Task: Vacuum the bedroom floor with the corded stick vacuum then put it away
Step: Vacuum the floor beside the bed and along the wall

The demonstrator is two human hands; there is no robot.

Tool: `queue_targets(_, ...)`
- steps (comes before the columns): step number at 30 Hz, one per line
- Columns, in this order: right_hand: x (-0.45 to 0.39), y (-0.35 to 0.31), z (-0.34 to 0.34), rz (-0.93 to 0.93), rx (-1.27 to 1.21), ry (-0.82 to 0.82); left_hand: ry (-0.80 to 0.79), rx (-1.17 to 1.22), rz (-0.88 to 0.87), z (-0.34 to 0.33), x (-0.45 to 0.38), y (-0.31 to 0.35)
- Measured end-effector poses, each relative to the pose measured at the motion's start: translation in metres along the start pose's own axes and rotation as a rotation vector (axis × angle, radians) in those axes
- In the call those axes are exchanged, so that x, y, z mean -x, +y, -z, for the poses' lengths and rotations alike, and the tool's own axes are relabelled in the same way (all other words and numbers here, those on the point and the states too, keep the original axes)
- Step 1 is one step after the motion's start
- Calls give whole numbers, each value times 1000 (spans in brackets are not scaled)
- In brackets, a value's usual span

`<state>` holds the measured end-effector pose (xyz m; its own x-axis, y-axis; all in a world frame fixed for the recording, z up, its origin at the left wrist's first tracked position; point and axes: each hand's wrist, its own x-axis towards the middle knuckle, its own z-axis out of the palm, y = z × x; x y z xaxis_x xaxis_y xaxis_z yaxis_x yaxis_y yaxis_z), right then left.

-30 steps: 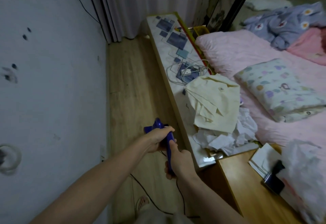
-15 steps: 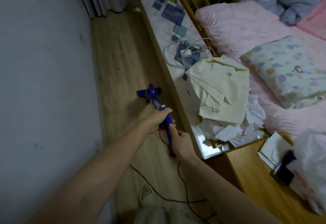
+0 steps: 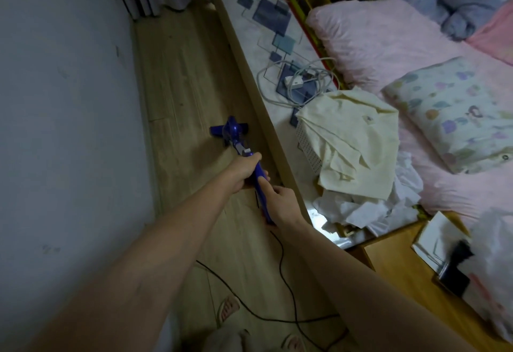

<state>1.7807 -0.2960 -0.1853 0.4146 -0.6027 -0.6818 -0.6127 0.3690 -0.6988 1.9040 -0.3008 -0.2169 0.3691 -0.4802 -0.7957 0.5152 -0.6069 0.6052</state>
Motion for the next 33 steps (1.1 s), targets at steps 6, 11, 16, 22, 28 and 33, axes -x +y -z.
queue_targets(6, 49, -18, -11, -26, -57, -22, 13, 5, 28, 17, 45, 1)
queue_targets(11, 86, -7, -4, -8, -8, -54, 15, 52, 78, 16, 72, -20)
queue_targets(16, 95, -14, 8, 5, 71, -97, 51, 135, 96, 17, 82, -19)
queue_targets(22, 64, -35, 9, 75, 185, -162, 139, 240, 90, 28, 63, -4)
queue_targets(28, -2, -81, -3, 81, 184, -228, 190, 264, 48, 48, 21, 53)
queue_targets(33, -67, -122, -20, 65, 118, -256, 217, 217, 36, 70, -27, 105)
